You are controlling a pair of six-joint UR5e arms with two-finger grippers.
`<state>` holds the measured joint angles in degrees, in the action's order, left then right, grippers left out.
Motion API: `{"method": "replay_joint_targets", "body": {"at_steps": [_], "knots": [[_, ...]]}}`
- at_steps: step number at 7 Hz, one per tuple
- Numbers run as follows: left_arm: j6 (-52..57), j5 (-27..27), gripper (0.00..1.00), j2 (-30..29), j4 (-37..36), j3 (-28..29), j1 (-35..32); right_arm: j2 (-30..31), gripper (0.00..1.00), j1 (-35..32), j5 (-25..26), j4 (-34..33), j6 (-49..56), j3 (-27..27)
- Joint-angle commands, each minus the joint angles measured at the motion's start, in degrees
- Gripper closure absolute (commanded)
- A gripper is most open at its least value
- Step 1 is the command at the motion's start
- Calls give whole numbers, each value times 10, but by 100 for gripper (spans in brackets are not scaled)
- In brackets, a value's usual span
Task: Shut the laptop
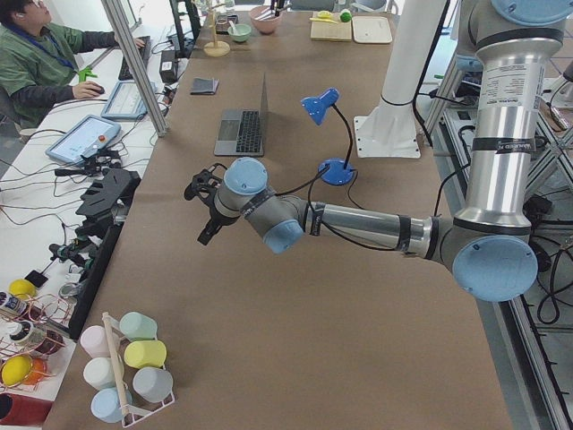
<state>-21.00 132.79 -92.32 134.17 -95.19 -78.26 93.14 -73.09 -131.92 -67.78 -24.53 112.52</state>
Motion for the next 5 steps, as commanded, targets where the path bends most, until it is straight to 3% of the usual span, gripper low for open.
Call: {"method": "replay_joint_targets", "body": {"at_steps": [1,4,5], "knots": [[-179,-1,1,-9,75,-27,62,-19,10,94,77,12,-168,46],[-301,-9,2,-27,80,-91,136,-20,22,206,152,6,-344,129],[-325,-8,23,-30,80,-107,149,-22,34,237,178,6,-382,143]]}}
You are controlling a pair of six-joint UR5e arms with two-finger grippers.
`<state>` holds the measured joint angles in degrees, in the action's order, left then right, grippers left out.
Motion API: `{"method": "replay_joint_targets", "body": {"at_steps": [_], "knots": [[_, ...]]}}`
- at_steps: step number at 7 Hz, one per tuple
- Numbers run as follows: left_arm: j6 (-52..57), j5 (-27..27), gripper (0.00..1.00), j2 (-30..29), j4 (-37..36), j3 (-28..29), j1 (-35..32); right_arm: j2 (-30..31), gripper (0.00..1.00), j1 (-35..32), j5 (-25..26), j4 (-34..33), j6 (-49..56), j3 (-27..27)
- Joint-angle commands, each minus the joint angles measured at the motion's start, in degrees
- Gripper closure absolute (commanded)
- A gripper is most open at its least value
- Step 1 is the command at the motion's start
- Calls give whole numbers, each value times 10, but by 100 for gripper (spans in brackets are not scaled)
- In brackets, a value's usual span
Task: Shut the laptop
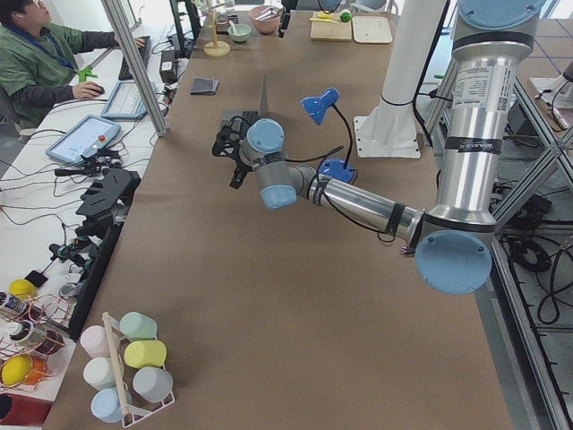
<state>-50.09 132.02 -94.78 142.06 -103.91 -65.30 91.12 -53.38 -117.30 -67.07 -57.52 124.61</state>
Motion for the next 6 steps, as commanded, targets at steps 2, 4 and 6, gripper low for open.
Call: {"method": "replay_joint_targets", "body": {"at_steps": [2,4,6], "knots": [[-75,-1,61,-8,1,-55,63,-43,65,78,63,-88,-87,57],[-109,-2,100,-16,1,-73,96,-123,97,137,120,-197,-131,71],[-135,-8,100,-30,0,-72,118,-175,100,160,137,-257,-133,69]]}}
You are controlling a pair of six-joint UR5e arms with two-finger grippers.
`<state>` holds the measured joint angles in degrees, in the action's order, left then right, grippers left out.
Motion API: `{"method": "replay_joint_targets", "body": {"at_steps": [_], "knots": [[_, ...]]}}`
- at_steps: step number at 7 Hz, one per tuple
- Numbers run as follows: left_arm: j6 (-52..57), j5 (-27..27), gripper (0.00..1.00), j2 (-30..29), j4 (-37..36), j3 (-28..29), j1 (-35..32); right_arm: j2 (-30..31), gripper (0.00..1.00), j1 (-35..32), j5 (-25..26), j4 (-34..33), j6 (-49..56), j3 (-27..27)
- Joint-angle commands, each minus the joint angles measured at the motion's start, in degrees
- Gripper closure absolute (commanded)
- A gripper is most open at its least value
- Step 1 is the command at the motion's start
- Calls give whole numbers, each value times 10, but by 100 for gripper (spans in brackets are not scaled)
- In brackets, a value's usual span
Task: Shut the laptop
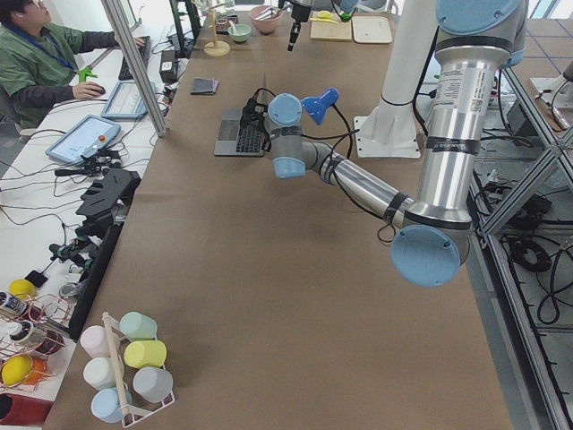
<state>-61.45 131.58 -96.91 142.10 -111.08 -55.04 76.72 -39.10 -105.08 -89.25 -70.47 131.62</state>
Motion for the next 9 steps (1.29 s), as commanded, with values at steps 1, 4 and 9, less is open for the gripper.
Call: {"method": "replay_joint_targets", "body": {"at_steps": [1,4,9], "knots": [[-67,-19,100,-32,-3,4,33,-41,100,37,38,-37,-25,-9],[-167,-122,100,-88,-17,22,123,-91,100,67,83,-40,-79,-49],[-188,-211,100,-159,-83,56,187,-159,100,45,103,-32,-72,-144]]}}
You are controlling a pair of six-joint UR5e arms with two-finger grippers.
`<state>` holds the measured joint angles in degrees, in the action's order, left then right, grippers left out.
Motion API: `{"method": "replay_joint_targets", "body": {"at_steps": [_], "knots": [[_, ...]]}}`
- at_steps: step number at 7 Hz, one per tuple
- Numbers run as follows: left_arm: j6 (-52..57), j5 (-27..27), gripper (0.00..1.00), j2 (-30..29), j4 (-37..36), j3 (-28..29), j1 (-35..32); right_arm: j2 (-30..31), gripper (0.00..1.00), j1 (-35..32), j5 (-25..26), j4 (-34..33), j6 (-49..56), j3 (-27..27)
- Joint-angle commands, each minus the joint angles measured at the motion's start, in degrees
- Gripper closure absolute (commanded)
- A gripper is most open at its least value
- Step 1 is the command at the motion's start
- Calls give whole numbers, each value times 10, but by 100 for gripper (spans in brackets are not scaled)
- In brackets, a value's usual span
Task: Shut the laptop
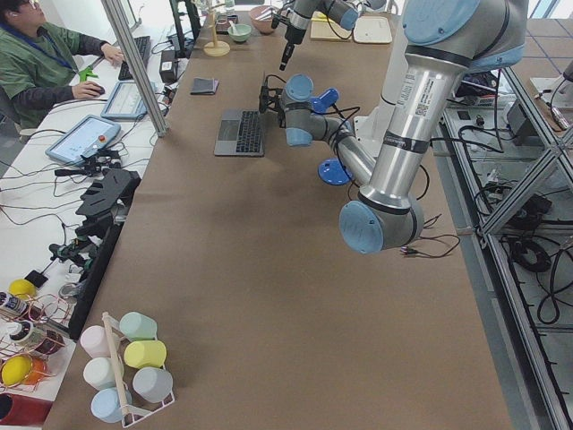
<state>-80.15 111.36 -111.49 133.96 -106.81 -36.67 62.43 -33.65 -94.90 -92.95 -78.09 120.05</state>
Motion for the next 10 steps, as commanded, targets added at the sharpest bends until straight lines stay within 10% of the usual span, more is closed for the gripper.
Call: {"method": "replay_joint_targets", "body": {"at_steps": [1,10], "knots": [[-1,-9,100,-17,-2,18,4,-26,100,-17,2,6,7,-43],[6,-8,100,-64,-4,77,-30,-58,100,-28,2,7,9,-99]]}}
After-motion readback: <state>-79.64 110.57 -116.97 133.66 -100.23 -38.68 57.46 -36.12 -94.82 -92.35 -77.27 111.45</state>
